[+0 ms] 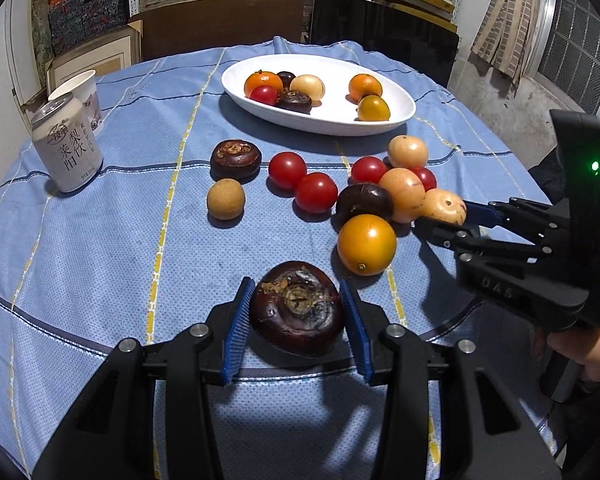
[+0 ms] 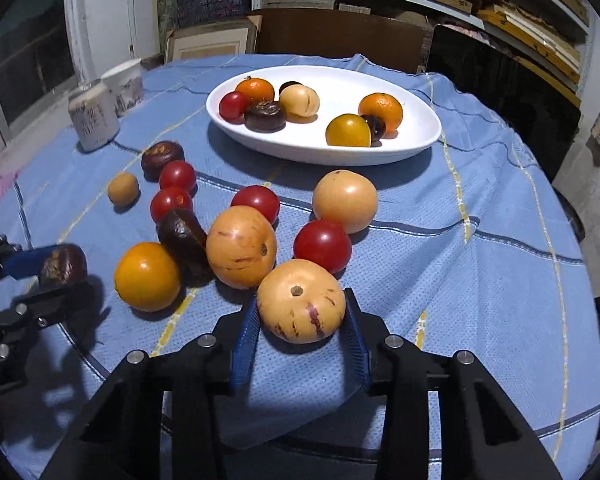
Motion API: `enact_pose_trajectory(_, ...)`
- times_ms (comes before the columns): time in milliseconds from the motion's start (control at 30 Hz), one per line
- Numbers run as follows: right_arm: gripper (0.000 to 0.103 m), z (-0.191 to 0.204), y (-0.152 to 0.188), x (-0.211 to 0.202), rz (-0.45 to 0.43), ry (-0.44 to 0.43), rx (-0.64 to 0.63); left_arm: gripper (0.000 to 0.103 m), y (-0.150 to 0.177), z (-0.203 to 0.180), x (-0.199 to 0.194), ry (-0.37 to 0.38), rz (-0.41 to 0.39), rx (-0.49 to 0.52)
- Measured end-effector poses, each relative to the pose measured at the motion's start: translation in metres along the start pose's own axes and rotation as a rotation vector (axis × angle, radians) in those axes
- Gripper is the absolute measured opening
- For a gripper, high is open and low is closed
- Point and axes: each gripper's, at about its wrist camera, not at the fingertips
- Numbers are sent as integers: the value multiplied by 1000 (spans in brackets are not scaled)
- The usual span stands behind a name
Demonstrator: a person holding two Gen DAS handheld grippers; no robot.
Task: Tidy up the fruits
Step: 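Carry the mangosteen with the left tool while the right tool grasps a pale striped fruit, then place the mangosteen on the plate with the left tool while the right places the striped fruit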
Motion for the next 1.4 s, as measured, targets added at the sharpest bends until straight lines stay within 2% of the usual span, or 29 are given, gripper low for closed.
enact_pose_trajectory(200,41,-15,0,-25,-44,-12,81,43,-5,0,-4,-11,-13,12)
enact_pose_trajectory(467,41,-35,-6,-65,-120,-81,195,43,-23,-1,-9,-4,-39,31)
enact_pose_trajectory(633,41,-43,-27,-76,-169,-126,244,43,-54,-4,-17,29,-104,33)
enact_pose_trajectory(833,41,-47,-63,-79,-230,-138,224,43,-95,-13,-16,29,-163,57)
enact_pose_trajectory(933,41,-51,-83,-70,-246,-133,198,43,-113,-16,-4,23,-173,67)
enact_pose_trajectory(1100,41,-52,-110,-36,-214,-118,186,43,-140,-18,28,26,-177,59)
enact_pose_trajectory(1400,41,-51,-135,33,-174,-99,171,43,-160,-13,102,-17,-106,49)
Point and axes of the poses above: each gripper's, at about its wrist camera, not at the fingertips, and x roughly the way its jaws point, z to its left, y to its underside, and after that the axes turned 14 degrees about -z, right-handed
